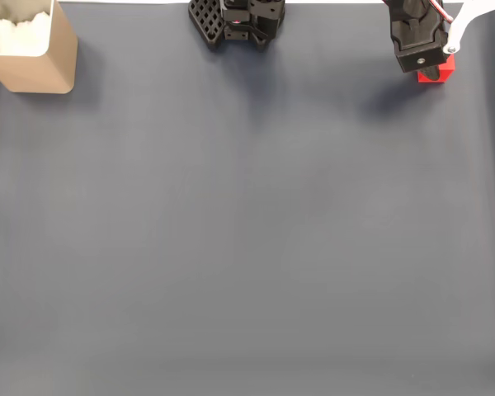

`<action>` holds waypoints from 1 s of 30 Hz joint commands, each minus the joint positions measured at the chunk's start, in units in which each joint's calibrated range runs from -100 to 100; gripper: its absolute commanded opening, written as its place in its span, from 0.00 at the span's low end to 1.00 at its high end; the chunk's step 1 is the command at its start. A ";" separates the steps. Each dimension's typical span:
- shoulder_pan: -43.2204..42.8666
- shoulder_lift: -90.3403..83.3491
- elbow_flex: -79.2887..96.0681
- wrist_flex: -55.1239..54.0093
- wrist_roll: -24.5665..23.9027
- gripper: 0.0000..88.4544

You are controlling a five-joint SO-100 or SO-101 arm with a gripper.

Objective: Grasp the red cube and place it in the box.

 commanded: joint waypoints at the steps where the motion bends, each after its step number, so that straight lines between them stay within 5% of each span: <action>1: 0.36 -0.27 -0.10 0.05 0.34 0.18; 18: 1.56 -5.73 -2.56 6.77 0.05 0.07; 30: 11.86 -18.03 -9.86 21.28 -0.78 0.04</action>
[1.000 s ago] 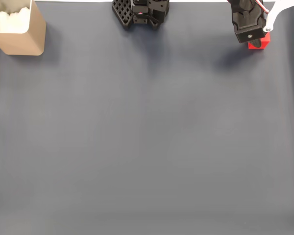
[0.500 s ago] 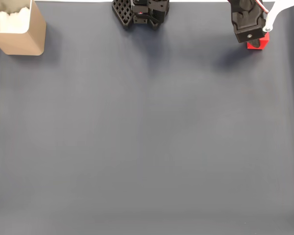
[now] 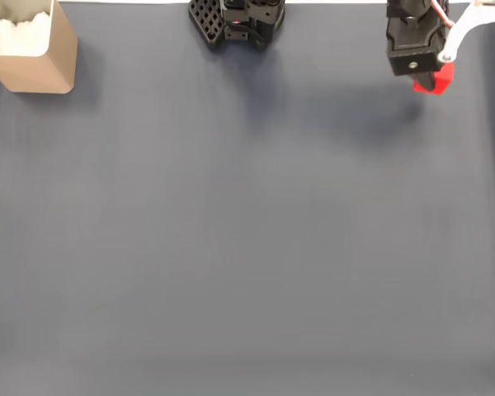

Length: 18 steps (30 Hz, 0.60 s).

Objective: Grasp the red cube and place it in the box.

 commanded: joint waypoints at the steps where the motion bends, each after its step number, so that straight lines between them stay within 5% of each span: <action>1: 4.69 -5.78 -3.72 3.40 -0.10 0.04; 18: 25.14 -13.76 -9.19 15.21 -1.32 0.03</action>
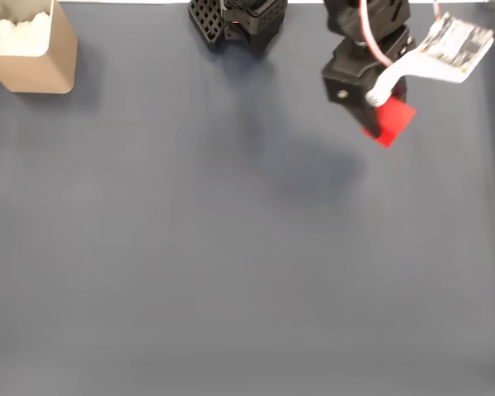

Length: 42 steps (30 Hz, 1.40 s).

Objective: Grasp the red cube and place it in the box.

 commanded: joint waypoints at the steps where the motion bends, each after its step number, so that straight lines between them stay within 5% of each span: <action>1: 4.55 -2.29 -4.58 1.13 -0.88 0.03; 42: 57.18 -4.72 -13.80 7.85 -3.03 0.02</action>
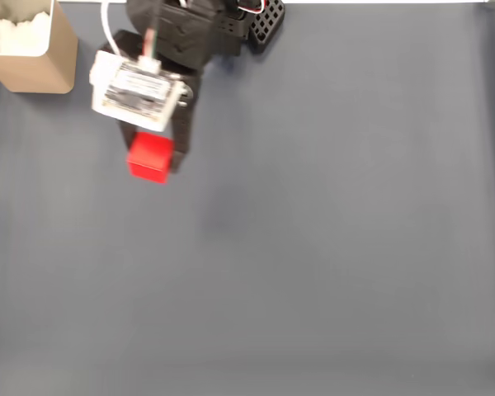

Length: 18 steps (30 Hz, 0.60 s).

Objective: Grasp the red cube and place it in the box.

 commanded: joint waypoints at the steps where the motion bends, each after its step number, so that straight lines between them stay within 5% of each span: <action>1: 4.46 -2.37 -3.67 0.54 -0.63 0.02; 18: 20.58 -4.37 -3.76 2.01 -2.54 0.01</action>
